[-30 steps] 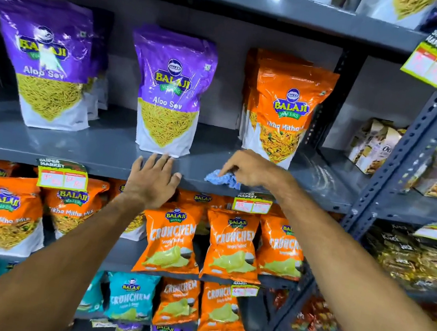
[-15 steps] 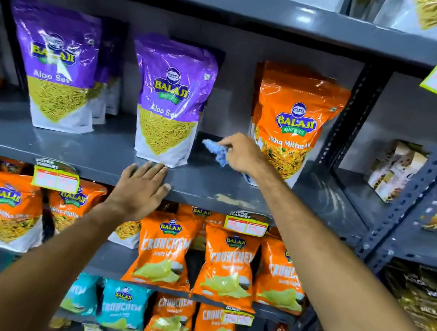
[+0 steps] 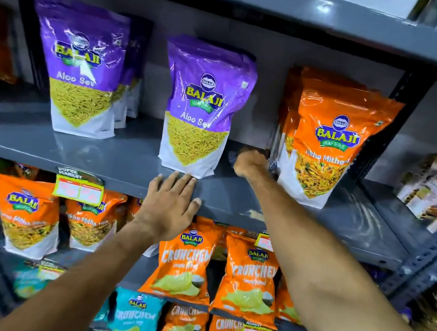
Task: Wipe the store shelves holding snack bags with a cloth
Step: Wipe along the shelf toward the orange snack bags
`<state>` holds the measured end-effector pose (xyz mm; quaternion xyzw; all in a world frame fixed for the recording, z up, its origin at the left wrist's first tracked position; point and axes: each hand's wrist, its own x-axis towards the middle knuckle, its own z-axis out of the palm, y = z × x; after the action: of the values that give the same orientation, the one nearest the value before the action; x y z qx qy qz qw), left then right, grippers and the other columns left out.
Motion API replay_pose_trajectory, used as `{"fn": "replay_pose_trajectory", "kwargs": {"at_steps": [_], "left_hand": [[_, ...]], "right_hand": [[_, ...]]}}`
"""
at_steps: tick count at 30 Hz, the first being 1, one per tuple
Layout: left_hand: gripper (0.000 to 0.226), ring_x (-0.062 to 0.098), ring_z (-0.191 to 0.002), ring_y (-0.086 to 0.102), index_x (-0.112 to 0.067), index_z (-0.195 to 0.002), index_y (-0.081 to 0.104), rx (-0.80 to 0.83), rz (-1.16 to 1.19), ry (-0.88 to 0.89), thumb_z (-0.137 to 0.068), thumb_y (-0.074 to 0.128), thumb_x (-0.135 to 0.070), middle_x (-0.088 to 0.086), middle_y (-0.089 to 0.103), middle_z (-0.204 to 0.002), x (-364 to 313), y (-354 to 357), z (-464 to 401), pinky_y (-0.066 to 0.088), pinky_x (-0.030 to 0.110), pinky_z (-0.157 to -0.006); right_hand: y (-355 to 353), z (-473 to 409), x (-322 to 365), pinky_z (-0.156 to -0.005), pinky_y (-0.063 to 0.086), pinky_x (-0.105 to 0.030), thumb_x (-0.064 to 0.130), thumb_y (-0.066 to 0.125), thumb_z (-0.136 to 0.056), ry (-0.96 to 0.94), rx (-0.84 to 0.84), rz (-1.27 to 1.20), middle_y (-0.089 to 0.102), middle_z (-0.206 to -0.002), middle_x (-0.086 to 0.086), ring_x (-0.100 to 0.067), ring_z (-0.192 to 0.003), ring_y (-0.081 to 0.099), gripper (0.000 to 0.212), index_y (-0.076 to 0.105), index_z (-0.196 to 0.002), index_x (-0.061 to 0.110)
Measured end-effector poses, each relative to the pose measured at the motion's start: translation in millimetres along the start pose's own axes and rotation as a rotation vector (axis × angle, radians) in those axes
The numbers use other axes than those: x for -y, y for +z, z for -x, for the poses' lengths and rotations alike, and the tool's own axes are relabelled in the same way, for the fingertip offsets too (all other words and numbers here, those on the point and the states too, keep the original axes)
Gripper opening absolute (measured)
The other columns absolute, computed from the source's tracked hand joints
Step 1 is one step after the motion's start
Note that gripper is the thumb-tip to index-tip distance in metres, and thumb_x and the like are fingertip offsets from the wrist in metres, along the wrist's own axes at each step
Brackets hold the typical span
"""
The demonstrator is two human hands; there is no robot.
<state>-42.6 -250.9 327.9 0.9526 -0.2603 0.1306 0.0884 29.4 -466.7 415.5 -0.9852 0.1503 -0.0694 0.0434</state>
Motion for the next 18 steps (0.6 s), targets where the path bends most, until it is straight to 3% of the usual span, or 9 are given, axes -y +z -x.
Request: {"fn": "replay_pose_trajectory", "kwargs": {"at_steps": [7, 12, 16, 18], "left_hand": [[0.078, 0.024, -0.159, 0.011, -0.016, -0.161, 0.024, 0.020, 0.022, -0.006, -0.096, 0.004, -0.056, 0.002, 0.021, -0.170, -2, -2, 2, 0.008, 0.052, -0.126], [0.074, 0.025, -0.159, 0.010, -0.015, -0.162, 0.021, 0.044, 0.041, -0.006, -0.101, 0.009, -0.054, 0.003, 0.018, -0.171, -3, -7, 4, 0.007, 0.052, -0.127], [0.066, 0.026, -0.159, 0.007, -0.015, -0.162, 0.019, 0.068, 0.054, -0.005, -0.107, 0.017, -0.050, 0.004, 0.015, -0.172, -4, -12, 5, 0.004, 0.052, -0.127], [0.066, 0.025, -0.159, 0.007, -0.015, -0.162, 0.018, 0.070, 0.053, -0.002, -0.106, 0.017, -0.050, 0.004, 0.015, -0.172, -4, -12, 5, 0.004, 0.052, -0.127]], "right_hand": [[2, 57, 6, -0.090, 0.053, -0.043, 0.012, 0.064, -0.087, -0.114, -0.027, -0.002, 0.066, -0.124, -0.018, -0.041, -0.113, 0.062, 0.035, 0.067, -0.122, 0.014], [-6, 105, -24, -0.094, 0.051, -0.038, 0.003, 0.058, -0.088, -0.346, 0.009, -0.056, 0.069, -0.126, -0.004, -0.030, -0.116, 0.062, 0.043, 0.072, -0.121, 0.027], [-21, 130, -75, -0.093, 0.045, -0.018, -0.012, 0.050, -0.082, -0.428, 0.097, -0.124, 0.070, -0.126, -0.005, -0.021, -0.117, 0.062, 0.054, 0.077, -0.112, 0.024], [-28, 136, -102, -0.096, 0.047, -0.018, -0.016, 0.046, -0.076, -0.411, 0.108, -0.106, 0.070, -0.126, -0.003, -0.019, -0.117, 0.063, 0.063, 0.078, -0.109, 0.027]]}}
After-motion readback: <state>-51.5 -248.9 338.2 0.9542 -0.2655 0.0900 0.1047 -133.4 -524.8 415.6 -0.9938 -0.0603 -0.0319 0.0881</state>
